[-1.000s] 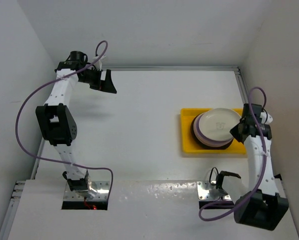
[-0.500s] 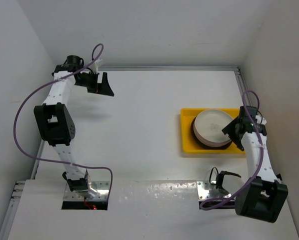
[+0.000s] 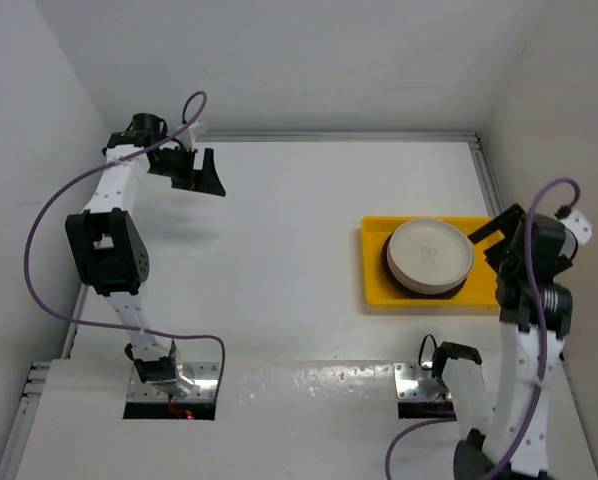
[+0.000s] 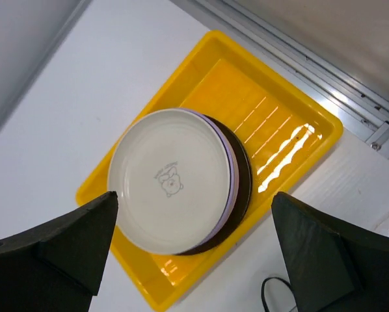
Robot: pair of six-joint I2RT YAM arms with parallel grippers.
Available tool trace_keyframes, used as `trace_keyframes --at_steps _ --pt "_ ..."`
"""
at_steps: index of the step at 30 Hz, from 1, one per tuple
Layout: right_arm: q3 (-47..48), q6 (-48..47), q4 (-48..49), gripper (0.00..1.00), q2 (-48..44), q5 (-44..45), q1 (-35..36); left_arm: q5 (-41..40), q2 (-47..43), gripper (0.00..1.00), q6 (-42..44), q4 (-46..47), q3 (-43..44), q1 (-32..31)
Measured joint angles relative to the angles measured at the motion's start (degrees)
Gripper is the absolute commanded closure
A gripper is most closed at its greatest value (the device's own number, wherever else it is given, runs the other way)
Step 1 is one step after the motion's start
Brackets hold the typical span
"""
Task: Place the plates into the plastic bin on the countertop
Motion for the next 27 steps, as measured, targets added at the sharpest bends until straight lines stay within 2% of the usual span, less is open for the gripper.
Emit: trace_keyframes --at_steps 6,12,18,27 --pt "-4.1 8.3 -11.5 0.0 -15.1 -2.3 0.0 -0.9 -3.3 0.0 0.0 0.4 -5.6 0.0" --pt "-11.3 14.3 -24.1 0.0 -22.4 -9.1 0.0 -2.5 -8.4 0.0 0.7 1.5 -13.1 0.0" --pt "-10.1 14.7 -26.3 0.0 -25.5 -11.1 0.0 -4.3 -11.1 0.0 1.5 2.4 -18.9 0.0" --pt "-8.4 12.5 -26.3 0.0 -25.5 -11.8 0.0 -4.9 -11.9 0.0 1.9 3.8 -19.8 0.0"
